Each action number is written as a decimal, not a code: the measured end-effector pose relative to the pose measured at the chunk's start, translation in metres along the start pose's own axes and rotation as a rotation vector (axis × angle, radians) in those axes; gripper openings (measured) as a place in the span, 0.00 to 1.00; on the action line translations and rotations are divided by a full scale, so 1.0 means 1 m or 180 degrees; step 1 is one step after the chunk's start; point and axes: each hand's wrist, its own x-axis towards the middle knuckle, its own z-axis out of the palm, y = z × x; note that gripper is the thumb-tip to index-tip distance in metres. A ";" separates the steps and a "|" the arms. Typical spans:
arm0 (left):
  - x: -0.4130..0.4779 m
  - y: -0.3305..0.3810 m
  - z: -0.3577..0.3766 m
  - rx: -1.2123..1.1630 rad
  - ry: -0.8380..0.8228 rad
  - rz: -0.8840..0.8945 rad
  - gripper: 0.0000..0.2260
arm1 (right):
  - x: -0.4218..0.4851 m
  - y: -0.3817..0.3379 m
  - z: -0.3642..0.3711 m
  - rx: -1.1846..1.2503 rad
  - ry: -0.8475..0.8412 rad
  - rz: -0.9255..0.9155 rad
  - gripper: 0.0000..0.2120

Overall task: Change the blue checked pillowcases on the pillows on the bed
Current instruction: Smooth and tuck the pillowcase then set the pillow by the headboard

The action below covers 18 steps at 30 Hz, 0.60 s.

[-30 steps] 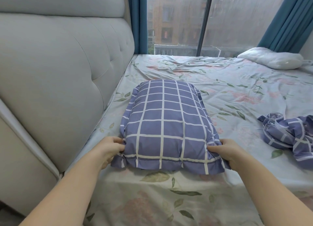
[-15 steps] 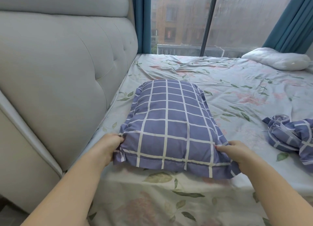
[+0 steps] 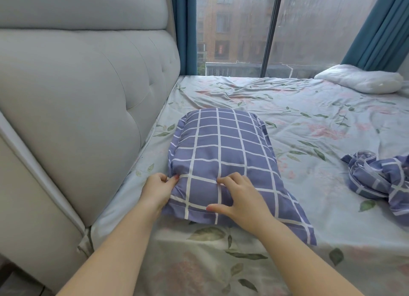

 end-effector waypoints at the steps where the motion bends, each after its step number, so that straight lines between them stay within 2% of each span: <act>1: -0.001 0.001 0.001 -0.0079 0.0008 0.0015 0.14 | 0.003 0.001 0.004 -0.0038 0.0081 -0.0006 0.32; 3: -0.004 0.000 0.001 -0.0232 0.0097 -0.0097 0.10 | 0.008 0.001 0.014 0.0066 0.0236 0.0043 0.30; 6: -0.010 0.000 0.003 -0.0543 0.0192 -0.0329 0.04 | 0.011 0.005 0.033 0.0223 0.0564 0.0142 0.35; 10: -0.011 0.001 0.008 -0.0670 -0.0053 -0.0427 0.09 | 0.013 0.010 0.052 -0.0442 0.1026 0.0097 0.30; 14: -0.008 0.004 0.020 0.0273 0.0171 0.0024 0.14 | 0.023 0.012 0.057 -0.0969 0.1200 0.0021 0.29; 18: -0.007 0.012 0.028 0.1059 0.0187 0.0293 0.16 | 0.036 0.009 0.048 -0.1094 0.0864 0.0157 0.34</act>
